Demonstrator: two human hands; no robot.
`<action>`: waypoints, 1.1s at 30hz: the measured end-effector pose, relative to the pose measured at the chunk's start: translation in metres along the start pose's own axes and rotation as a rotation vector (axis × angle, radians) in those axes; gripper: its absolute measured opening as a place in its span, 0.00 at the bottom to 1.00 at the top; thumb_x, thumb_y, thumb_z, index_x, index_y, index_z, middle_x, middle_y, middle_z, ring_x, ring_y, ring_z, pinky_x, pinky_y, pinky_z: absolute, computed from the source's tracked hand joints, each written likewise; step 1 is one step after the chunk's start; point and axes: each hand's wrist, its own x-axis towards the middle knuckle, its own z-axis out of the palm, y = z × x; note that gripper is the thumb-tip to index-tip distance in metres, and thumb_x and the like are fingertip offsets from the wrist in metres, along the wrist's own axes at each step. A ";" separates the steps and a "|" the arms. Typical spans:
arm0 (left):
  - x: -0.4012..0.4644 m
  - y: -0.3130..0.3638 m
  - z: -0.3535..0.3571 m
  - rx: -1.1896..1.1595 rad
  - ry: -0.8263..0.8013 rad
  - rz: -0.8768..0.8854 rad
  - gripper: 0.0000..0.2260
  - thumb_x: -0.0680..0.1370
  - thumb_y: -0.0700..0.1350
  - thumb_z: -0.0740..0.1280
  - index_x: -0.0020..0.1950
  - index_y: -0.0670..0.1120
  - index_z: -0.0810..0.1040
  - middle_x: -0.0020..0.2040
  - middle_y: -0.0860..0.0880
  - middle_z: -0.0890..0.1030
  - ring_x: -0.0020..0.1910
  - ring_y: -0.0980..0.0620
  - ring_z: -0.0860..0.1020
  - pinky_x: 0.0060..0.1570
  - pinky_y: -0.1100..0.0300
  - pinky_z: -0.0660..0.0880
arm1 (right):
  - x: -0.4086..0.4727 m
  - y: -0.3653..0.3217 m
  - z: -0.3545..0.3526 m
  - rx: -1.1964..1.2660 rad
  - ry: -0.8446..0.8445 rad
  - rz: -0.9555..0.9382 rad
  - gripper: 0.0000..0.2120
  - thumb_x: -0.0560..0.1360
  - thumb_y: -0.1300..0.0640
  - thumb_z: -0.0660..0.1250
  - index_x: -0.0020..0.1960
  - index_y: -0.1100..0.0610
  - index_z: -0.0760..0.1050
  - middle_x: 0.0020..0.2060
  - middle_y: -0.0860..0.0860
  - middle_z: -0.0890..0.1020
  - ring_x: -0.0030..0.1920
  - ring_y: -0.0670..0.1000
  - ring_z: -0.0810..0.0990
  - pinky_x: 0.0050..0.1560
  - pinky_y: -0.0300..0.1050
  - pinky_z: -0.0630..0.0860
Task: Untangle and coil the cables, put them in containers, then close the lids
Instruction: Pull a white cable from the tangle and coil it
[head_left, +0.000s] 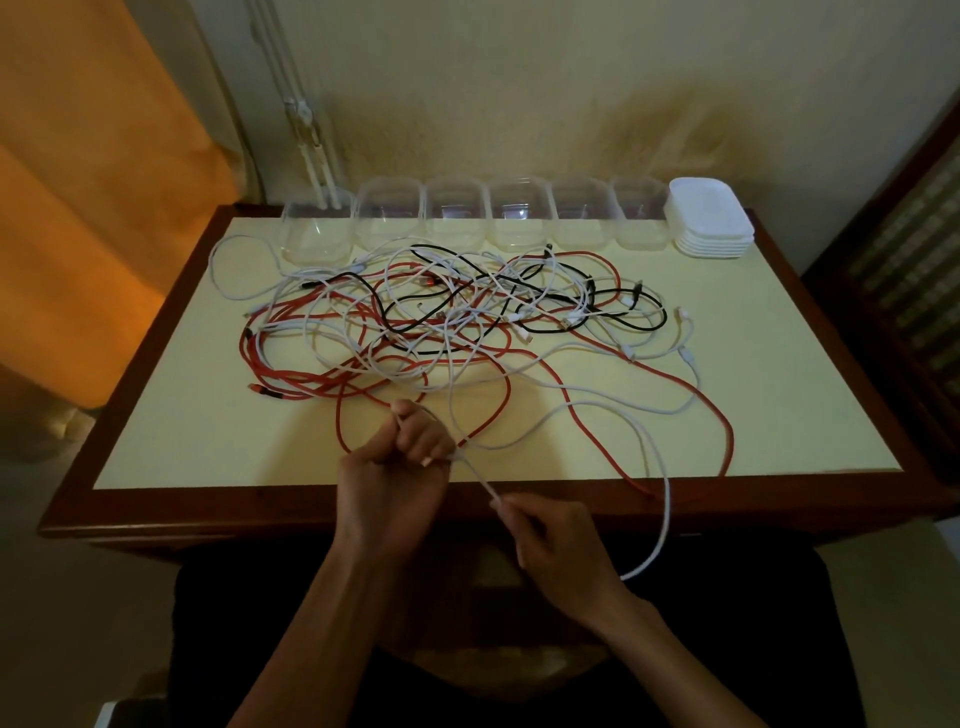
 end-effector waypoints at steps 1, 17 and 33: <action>0.002 0.004 -0.001 0.026 0.045 0.058 0.09 0.81 0.40 0.53 0.45 0.46 0.71 0.35 0.53 0.64 0.32 0.56 0.64 0.39 0.63 0.64 | -0.004 0.000 -0.001 -0.017 -0.086 0.017 0.10 0.83 0.52 0.61 0.51 0.51 0.81 0.31 0.35 0.78 0.33 0.41 0.78 0.36 0.34 0.69; -0.017 -0.012 -0.036 1.139 -0.168 -0.099 0.06 0.75 0.37 0.60 0.46 0.34 0.71 0.34 0.40 0.73 0.33 0.44 0.70 0.36 0.52 0.69 | 0.019 -0.050 -0.031 -0.059 -0.015 -0.193 0.09 0.80 0.58 0.65 0.45 0.59 0.81 0.30 0.37 0.75 0.34 0.39 0.78 0.33 0.28 0.69; -0.020 -0.011 -0.032 0.434 -0.346 -0.419 0.07 0.80 0.43 0.56 0.43 0.44 0.69 0.30 0.50 0.64 0.26 0.54 0.59 0.28 0.60 0.57 | 0.041 -0.037 -0.021 0.087 0.148 -0.074 0.13 0.73 0.42 0.67 0.44 0.52 0.74 0.33 0.42 0.77 0.37 0.41 0.79 0.38 0.32 0.74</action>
